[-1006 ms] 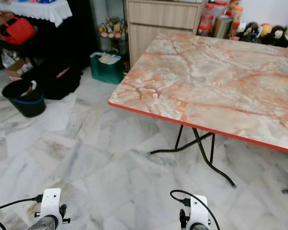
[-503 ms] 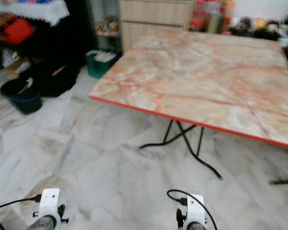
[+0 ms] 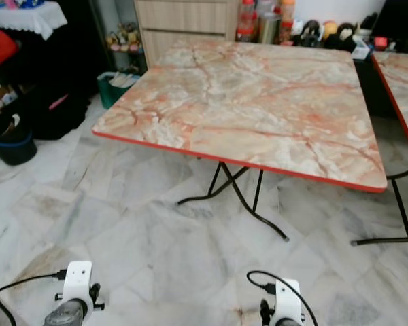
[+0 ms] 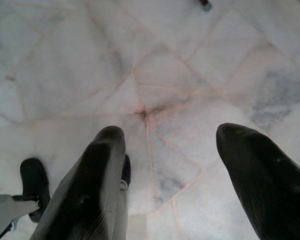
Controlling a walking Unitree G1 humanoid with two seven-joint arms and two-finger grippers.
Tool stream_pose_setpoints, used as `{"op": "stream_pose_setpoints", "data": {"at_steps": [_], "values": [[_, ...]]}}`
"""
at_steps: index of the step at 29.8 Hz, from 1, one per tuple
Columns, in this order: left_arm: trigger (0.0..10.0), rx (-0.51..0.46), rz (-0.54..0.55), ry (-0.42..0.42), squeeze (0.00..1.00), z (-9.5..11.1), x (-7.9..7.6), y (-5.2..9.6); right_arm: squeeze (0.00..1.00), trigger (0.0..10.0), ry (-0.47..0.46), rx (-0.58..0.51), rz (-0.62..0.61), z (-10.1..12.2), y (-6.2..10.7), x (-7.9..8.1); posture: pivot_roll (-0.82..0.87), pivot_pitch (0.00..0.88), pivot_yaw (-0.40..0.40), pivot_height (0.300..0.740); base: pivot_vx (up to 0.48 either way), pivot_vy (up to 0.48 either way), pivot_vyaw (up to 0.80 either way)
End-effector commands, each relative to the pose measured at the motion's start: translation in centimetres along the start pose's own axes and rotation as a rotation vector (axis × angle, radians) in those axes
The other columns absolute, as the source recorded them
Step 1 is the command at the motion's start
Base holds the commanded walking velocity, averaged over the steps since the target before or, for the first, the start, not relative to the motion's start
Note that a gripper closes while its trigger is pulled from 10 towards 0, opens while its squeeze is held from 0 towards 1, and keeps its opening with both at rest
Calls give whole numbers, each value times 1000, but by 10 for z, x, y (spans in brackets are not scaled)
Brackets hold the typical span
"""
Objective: Setting the table
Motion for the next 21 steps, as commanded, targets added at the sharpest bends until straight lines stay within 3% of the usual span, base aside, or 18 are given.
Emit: {"op": "stream_pose_setpoints", "data": {"at_steps": [1, 21], "values": [[10000, 24, 13, 2, 0, -6, 5, 1, 0, 10000, -15, 3, 7, 0, 0, 3, 2, 93, 2, 740, 0, 0, 0], [10000, 31, 1, 3, 0, -7, 1, 1, 0, 10000, -1, 14, 15, -6, 1, 5, 3, 98, -11, 740, 0, -447, 0]]}}
Point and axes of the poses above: a point about 5 cm out from each wrist's last joint towards the gripper, its own y axis pointing back from the gripper into the wrist, its own z axis along the axis of the wrist's last joint, x = y × z, the point moved 1 cm from there along -y, pointing out of the wrist towards the gripper, and after that the axes turned 2 degrees about -y, right-handed, at the moved point
